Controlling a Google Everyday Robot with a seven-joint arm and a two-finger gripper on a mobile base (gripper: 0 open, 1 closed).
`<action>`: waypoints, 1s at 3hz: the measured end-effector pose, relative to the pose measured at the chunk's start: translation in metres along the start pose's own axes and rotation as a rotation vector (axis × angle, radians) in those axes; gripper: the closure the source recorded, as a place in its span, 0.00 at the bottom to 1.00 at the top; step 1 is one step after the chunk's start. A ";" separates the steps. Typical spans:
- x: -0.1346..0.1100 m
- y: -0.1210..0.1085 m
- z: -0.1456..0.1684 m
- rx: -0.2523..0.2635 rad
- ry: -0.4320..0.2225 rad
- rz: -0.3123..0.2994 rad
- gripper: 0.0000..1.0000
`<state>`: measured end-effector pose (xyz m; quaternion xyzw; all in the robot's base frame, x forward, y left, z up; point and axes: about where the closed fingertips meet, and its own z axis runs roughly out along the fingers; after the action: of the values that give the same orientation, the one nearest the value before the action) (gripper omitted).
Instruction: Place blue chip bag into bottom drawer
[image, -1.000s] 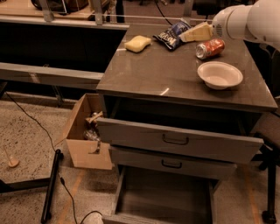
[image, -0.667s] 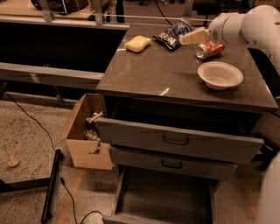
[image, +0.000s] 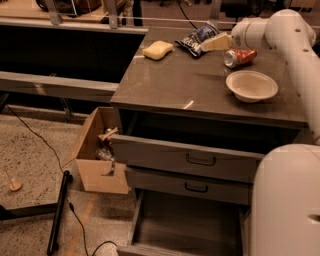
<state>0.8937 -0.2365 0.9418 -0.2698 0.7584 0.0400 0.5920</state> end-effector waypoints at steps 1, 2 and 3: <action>-0.015 -0.006 0.011 0.047 -0.022 0.009 0.00; -0.016 0.000 0.032 0.107 -0.010 0.021 0.00; -0.009 0.006 0.051 0.161 0.029 0.044 0.00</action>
Offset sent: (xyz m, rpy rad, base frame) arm 0.0392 0.0424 -0.0082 0.0069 -0.0446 -0.2126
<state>0.9373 -0.2085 0.9334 -0.2049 0.7734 -0.0120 0.5998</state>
